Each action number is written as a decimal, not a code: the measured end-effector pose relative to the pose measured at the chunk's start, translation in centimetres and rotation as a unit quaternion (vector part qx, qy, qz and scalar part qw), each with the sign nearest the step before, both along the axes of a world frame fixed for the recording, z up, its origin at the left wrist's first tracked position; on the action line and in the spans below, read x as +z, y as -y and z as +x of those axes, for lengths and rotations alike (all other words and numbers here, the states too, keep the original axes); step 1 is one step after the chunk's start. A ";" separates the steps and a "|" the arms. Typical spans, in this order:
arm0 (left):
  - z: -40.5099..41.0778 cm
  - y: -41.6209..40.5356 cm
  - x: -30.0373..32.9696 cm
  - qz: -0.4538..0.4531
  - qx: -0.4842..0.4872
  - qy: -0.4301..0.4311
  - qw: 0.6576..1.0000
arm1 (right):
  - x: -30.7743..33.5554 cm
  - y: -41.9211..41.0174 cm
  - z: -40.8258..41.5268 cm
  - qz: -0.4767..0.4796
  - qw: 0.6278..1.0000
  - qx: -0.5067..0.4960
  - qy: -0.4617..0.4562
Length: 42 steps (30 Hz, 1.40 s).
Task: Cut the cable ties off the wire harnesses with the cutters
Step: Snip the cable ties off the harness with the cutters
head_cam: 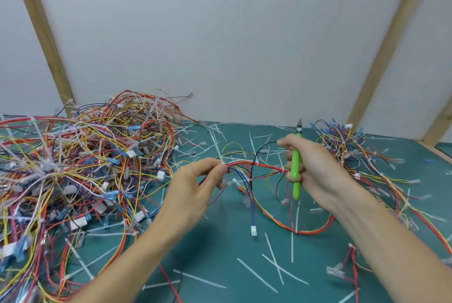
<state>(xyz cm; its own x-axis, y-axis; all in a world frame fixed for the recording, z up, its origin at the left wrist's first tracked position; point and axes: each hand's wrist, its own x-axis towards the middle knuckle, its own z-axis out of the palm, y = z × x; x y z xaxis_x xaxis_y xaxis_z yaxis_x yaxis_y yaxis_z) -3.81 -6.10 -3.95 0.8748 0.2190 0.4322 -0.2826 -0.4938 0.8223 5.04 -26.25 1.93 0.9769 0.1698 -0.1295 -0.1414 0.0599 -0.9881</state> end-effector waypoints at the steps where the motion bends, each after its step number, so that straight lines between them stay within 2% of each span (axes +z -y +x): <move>1: 0.0 0.0 -0.1 0.004 0.000 -0.003 1.000 | 0.2 0.5 -0.2 0.003 1.000 0.015 0.014; 5: 0.4 -0.2 -0.3 0.016 0.036 -0.008 0.999 | 1.7 1.3 -2.8 0.062 0.992 0.032 0.110; 7: 0.5 -0.1 -0.4 0.026 0.032 -0.001 0.999 | 2.6 1.0 -4.7 0.057 0.977 0.062 0.198; 9: 0.6 0.2 -0.7 0.039 0.028 0.005 0.999 | 3.3 0.5 -6.9 -0.006 0.948 0.176 0.265; 11: 0.5 0.3 -0.7 0.047 0.025 0.019 0.998 | 3.2 -0.4 -8.2 -0.054 0.922 0.291 0.250; 12: 0.5 0.3 -0.7 0.060 0.019 0.030 0.998 | 2.9 -0.8 -8.4 -0.072 0.918 0.305 0.241; 14: 0.4 0.2 -0.7 0.100 0.008 0.052 0.994 | 2.6 -1.3 -7.6 -0.064 0.940 0.245 0.227; 16: 0.3 -0.1 -0.5 0.111 0.001 0.064 0.992 | 2.7 -0.8 -5.6 -0.061 0.961 0.135 0.235; 17: 0.3 -0.3 -0.4 0.102 -0.006 0.071 0.992 | 2.8 -0.2 -4.4 -0.097 0.955 0.092 0.264; 19: 0.1 -0.5 -0.1 0.066 -0.014 0.088 0.994 | 2.4 1.3 -2.4 -0.228 0.912 0.059 0.336; 22: 0.0 -0.5 0.2 0.003 -0.012 0.091 0.996 | 0.7 2.2 -1.5 -0.366 0.849 0.079 0.372; 26: -0.2 -0.4 0.3 0.013 -0.009 0.092 0.996 | 0.0 2.4 -1.5 -0.433 0.807 0.121 0.383; 31: -0.4 -0.4 0.4 0.053 0.003 0.107 0.993 | 0.6 2.6 -1.5 -0.429 0.796 0.114 0.412; 37: -0.4 -0.5 0.4 0.063 0.017 0.109 0.992 | 0.8 2.4 -1.5 -0.459 0.756 0.129 0.449; 42: -0.6 -0.6 0.4 0.066 0.028 0.114 0.991 | 0.6 2.3 -1.3 -0.451 0.753 0.127 0.463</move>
